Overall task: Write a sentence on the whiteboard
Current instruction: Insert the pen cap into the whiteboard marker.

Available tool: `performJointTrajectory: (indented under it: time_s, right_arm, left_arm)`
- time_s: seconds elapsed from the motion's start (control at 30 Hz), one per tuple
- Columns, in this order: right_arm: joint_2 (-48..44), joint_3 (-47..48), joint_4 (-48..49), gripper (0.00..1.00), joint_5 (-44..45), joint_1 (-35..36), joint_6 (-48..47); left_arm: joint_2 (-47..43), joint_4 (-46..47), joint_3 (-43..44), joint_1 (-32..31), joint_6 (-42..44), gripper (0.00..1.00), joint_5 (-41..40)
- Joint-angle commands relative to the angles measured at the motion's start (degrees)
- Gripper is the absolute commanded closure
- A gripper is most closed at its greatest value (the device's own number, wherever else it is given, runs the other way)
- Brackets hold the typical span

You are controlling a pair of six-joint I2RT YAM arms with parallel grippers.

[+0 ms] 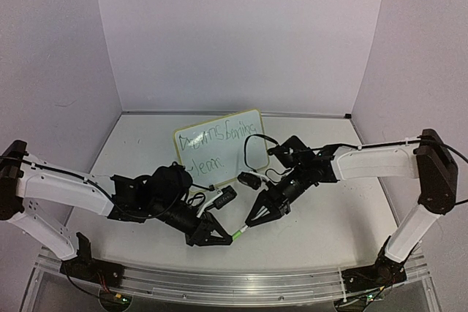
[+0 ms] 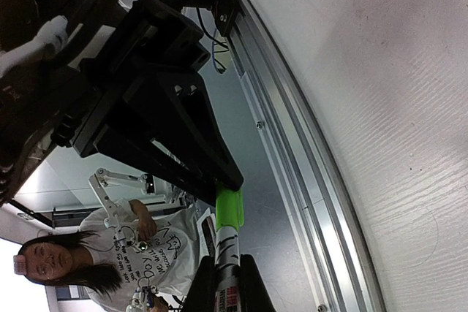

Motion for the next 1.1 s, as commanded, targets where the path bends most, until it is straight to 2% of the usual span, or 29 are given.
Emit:
performJointTrajectory:
  time_s: [0.0,1.07]
  right_arm:
    - [0.64,2.86,2.20,1.00,-2.53,1.44,-0.89]
    - [-0.47,3.09,4.83,1.00,-3.46,4.10,1.41]
  left_arm:
    - [-1.39,5.30,4.67,0.09,0.94,1.00,-0.06]
    - [0.63,11.84,8.54,0.72,2.68,1.00,-2.89]
